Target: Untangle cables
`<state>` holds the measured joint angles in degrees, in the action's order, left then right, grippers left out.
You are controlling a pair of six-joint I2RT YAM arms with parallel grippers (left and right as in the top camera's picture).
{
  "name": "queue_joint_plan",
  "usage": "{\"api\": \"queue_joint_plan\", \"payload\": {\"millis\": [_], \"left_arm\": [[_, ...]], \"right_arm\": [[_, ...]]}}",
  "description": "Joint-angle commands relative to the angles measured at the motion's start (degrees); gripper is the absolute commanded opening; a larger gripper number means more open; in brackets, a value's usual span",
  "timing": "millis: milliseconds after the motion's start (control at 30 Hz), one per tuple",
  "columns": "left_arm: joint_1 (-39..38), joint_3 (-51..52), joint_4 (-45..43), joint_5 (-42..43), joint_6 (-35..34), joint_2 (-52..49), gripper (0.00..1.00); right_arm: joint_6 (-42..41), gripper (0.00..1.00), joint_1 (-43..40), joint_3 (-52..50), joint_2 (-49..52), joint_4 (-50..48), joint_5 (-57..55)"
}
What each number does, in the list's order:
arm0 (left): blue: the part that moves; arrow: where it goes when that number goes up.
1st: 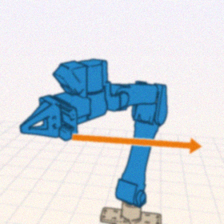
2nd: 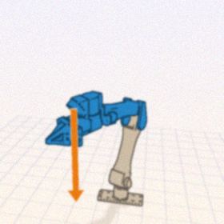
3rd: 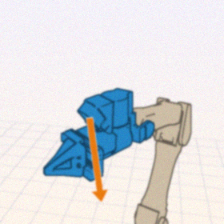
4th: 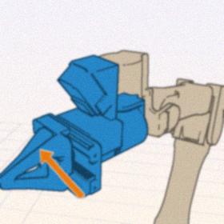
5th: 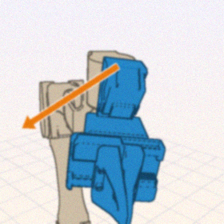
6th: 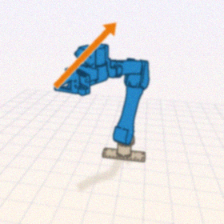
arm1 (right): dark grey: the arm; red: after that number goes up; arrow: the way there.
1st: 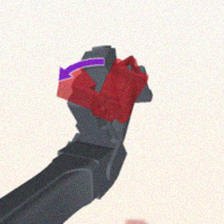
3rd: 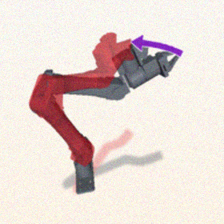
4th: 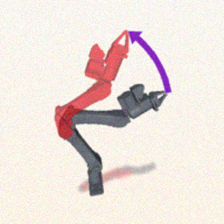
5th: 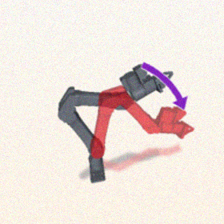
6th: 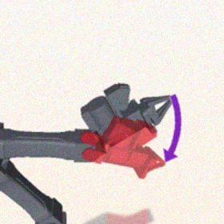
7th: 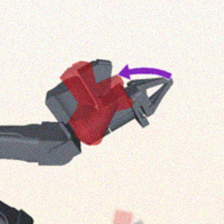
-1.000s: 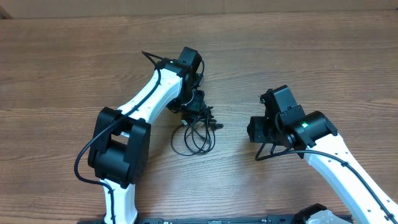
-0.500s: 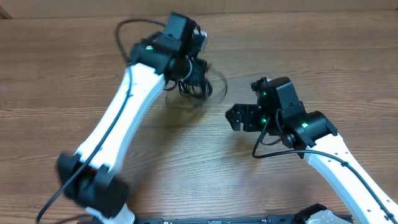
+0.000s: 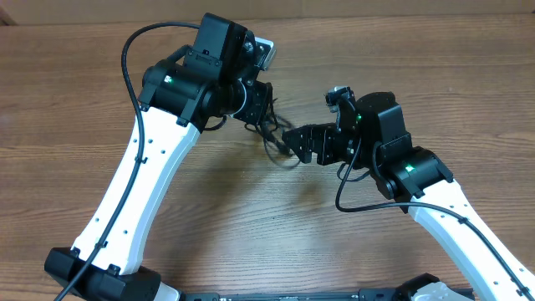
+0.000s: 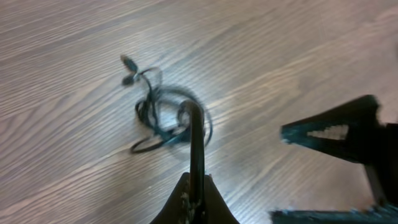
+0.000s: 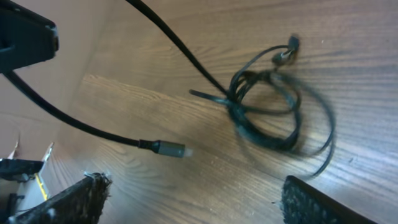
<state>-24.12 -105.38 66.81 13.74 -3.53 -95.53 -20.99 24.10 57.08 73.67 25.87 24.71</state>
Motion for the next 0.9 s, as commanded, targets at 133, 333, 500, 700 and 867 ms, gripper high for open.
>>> {"api": "queue_joint_plan", "payload": {"millis": [133, 333, 500, 700, 867], "left_arm": [[0.11, 0.02, 0.76, -11.87, 1.75, 1.05, 0.08], [0.22, 0.79, 0.96, -17.55, -1.55, 0.22, 0.47], [0.2, 1.6, 1.62, -16.85, -6.19, -0.57, 0.49], [0.2, 2.16, 3.19, -16.85, -7.04, -2.75, 0.49], [0.2, 2.16, 4.37, -16.81, -8.11, -5.99, 0.49]], "right_arm": [[-0.31, 0.75, 0.04, -0.02, 0.07, 10.54, -7.37], [-5.31, 0.75, 0.04, -0.02, 0.07, 23.23, -21.46], [-6.25, 0.78, 0.04, -0.02, 0.07, 27.47, -25.33], [-6.25, 0.79, 0.04, -0.02, 0.07, 28.06, -25.29], [-6.25, 0.8, 0.04, -0.02, 0.07, 28.06, -25.29]]}}
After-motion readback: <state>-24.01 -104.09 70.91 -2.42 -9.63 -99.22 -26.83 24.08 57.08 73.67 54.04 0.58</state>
